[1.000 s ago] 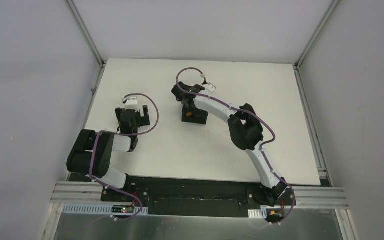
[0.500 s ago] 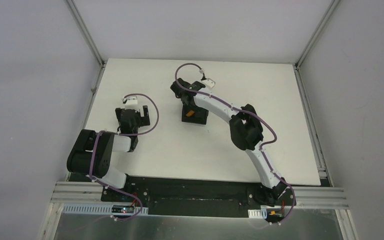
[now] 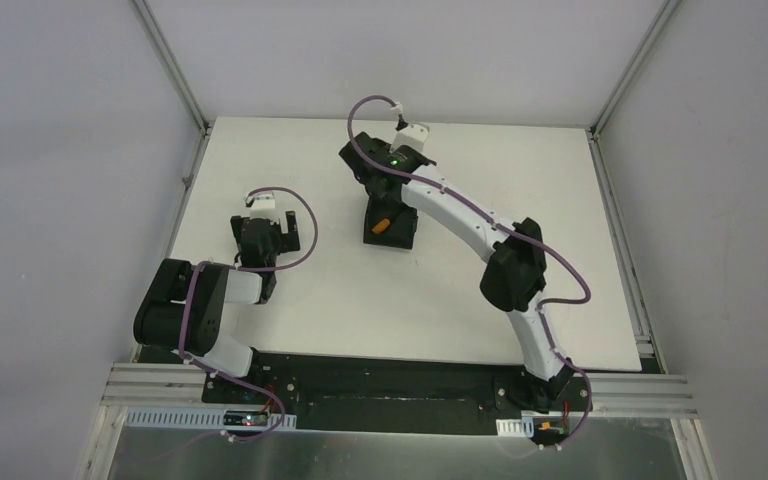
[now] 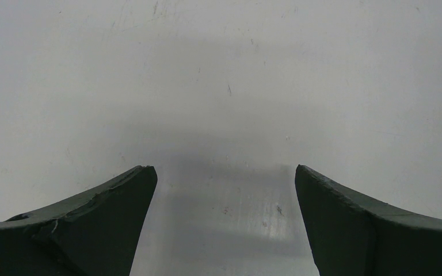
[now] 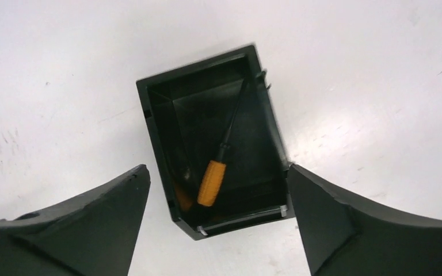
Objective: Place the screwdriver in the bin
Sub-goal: Place the screwdriver in the bin, then reset both arms
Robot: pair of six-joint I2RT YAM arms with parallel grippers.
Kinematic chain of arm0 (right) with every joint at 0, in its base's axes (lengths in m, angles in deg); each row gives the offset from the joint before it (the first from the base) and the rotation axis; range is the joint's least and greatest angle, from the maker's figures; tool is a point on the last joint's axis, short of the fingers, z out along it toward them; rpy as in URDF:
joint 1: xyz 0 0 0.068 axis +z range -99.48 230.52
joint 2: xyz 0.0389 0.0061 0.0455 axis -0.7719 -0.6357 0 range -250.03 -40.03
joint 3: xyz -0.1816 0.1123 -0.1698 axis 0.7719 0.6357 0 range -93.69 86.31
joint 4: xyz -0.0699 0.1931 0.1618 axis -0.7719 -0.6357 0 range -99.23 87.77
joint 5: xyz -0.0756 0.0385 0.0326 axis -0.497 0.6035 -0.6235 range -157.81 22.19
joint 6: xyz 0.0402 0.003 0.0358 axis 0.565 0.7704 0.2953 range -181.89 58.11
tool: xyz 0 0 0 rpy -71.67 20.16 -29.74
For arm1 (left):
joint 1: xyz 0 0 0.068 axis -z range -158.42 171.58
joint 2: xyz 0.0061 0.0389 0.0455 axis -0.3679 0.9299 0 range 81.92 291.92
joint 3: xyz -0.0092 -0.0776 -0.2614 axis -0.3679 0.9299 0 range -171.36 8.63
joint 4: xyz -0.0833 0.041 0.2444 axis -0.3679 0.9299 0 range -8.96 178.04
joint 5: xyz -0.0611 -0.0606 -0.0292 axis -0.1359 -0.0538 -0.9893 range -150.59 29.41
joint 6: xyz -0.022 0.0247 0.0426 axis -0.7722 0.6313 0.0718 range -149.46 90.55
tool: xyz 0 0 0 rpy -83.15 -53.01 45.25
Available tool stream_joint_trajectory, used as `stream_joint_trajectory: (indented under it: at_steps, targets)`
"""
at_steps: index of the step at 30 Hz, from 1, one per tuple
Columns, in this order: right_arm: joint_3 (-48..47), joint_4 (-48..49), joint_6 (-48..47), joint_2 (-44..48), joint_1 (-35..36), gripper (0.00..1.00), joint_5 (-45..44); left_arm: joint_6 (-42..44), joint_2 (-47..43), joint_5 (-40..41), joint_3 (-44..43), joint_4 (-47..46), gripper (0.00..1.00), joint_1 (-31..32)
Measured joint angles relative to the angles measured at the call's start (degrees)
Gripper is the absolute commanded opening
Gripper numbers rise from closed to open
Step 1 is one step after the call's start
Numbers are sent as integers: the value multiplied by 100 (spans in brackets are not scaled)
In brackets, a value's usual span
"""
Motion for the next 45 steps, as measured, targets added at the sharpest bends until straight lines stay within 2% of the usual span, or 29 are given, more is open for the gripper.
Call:
stream_joint_trajectory:
  at_steps: [9, 13, 20, 26, 34, 45]
  targets:
    - [195, -109, -1392, 1161, -157, 99, -634, 0, 0, 0, 0, 0, 99, 0]
    - [942, 0, -1834, 1799, -553, 99, -656, 0, 0, 0, 0, 0, 99, 0]
    - [2643, 671, -2787, 2632, -1764, 99, -195, 0, 0, 0, 0, 0, 99, 0]
    - [3740, 1401, -3744, 3115, -2424, 99, 549, 0, 0, 0, 0, 0, 99, 0]
    - [5445, 2874, -4800, 4256, -3523, 99, 2435, 0, 0, 0, 0, 0, 99, 0]
    - [5845, 3458, -5235, 4433, -4100, 99, 3620, 0, 0, 0, 0, 0, 99, 0]
